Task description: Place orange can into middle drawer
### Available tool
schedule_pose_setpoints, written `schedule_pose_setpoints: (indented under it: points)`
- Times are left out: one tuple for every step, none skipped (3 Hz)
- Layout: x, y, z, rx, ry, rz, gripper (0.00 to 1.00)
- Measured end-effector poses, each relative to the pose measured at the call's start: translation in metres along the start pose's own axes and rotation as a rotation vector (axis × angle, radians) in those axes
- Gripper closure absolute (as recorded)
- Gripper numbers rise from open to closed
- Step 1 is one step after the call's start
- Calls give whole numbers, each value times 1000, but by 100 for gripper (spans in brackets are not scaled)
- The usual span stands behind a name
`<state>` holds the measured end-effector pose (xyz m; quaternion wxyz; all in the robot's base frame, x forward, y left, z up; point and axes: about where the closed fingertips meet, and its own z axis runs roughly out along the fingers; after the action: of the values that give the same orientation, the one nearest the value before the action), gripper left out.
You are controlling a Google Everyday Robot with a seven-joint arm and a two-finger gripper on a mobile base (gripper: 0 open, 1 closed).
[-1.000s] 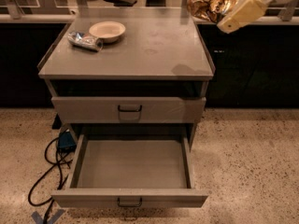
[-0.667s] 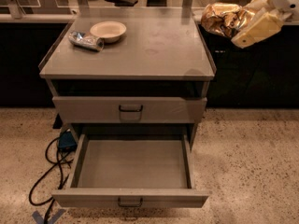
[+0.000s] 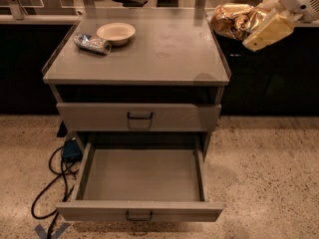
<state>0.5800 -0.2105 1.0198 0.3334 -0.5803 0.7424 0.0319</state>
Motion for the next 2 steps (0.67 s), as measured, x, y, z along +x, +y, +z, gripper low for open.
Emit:
schedule_pose_setpoints:
  points:
    - [-1, 19, 0, 43, 11, -11, 100]
    - [28, 53, 24, 34, 8, 32, 100]
